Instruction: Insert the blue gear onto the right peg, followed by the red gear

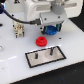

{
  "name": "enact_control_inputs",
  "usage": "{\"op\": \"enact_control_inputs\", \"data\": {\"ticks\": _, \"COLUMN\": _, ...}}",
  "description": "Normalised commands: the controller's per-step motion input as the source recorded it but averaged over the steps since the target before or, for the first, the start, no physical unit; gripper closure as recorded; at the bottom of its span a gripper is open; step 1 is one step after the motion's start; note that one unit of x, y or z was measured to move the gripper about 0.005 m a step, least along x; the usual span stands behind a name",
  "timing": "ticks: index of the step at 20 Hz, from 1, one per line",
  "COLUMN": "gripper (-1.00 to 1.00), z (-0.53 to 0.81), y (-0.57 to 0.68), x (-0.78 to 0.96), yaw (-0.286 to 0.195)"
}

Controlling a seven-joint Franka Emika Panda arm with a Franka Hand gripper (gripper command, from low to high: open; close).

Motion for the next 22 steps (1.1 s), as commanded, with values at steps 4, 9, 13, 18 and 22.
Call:
{"op": "enact_control_inputs", "data": {"ticks": 4, "gripper": 1.00, "z": 0.49, "y": -0.04, "x": 0.52, "yaw": 0.000}}
{"op": "enact_control_inputs", "data": {"ticks": 9, "gripper": 1.00, "z": 0.45, "y": -0.11, "x": 0.74, "yaw": 0.000}}
{"op": "enact_control_inputs", "data": {"ticks": 13, "gripper": 1.00, "z": 0.36, "y": -0.21, "x": 0.76, "yaw": 0.000}}
{"op": "enact_control_inputs", "data": {"ticks": 18, "gripper": 1.00, "z": 0.24, "y": -0.25, "x": 0.79, "yaw": 0.000}}
{"op": "enact_control_inputs", "data": {"ticks": 22, "gripper": 1.00, "z": 0.20, "y": -0.22, "x": 0.83, "yaw": 0.000}}
